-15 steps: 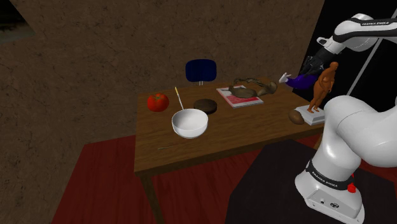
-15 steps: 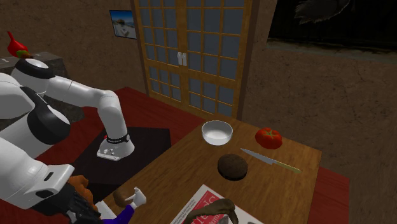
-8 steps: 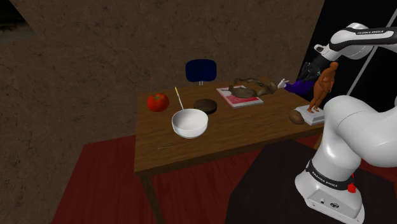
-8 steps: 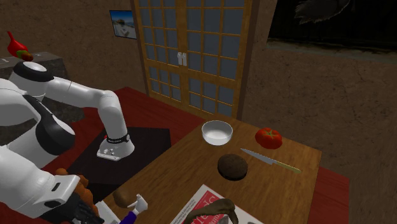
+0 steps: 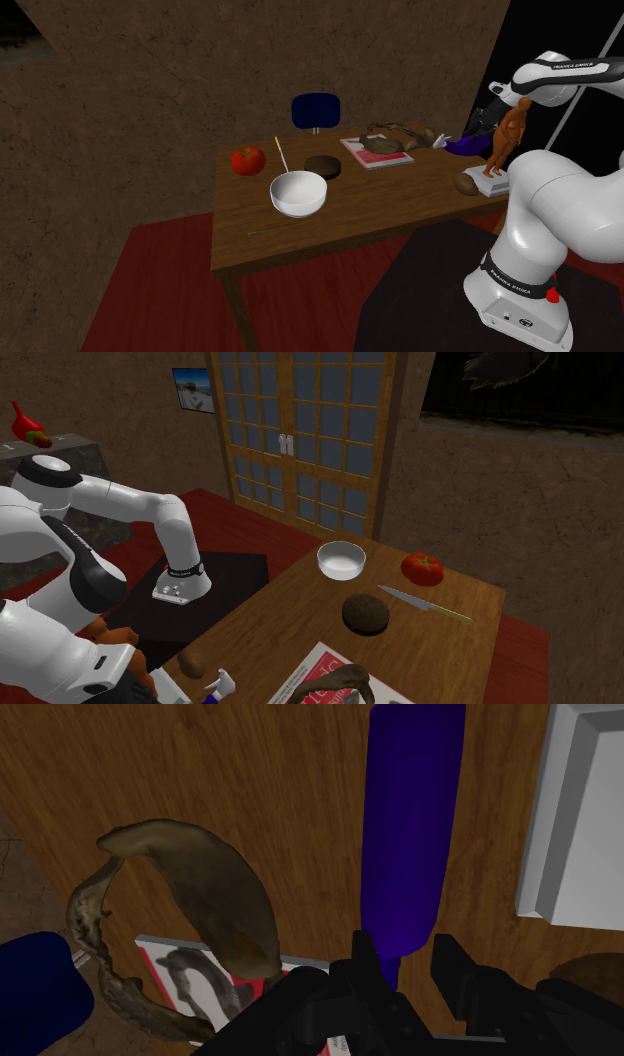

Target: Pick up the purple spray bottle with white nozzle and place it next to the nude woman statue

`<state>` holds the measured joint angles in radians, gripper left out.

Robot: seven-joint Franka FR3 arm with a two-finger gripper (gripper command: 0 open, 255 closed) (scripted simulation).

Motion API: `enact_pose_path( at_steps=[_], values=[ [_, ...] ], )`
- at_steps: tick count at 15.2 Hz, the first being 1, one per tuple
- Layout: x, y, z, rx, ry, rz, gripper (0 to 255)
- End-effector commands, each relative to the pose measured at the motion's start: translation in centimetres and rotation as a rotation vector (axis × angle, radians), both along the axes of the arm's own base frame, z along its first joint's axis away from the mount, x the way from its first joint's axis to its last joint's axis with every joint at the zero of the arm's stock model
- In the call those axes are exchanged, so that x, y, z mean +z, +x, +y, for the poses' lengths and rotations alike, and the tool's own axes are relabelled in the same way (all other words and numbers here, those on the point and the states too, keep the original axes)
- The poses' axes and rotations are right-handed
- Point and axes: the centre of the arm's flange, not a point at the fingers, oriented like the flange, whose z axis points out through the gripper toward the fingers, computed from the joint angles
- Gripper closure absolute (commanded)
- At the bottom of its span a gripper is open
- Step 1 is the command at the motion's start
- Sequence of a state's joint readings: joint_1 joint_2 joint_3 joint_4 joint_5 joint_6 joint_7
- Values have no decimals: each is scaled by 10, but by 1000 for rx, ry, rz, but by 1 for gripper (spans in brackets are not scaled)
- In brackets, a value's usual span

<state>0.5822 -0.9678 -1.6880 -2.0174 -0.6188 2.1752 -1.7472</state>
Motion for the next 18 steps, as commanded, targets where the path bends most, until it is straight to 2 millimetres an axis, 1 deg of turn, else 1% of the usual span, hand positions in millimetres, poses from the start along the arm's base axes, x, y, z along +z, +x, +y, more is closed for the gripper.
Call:
enact_pose_path(
  at_steps=[1,3,10,11,13,14,15,16,18],
  values=[
    [-10,0,-1,0,0,0,255],
    [-21,0,-1,0,0,0,255],
    [-21,0,-1,0,0,0,255],
    [-22,2,-4,0,-1,0,0],
    [-21,1,-14,0,0,1,0],
    [-21,3,-16,0,-1,1,0],
    [-16,6,-17,0,-1,1,0],
    [-21,0,-1,0,0,0,0],
    [3,-12,-3,0,0,0,0]
  ],
)
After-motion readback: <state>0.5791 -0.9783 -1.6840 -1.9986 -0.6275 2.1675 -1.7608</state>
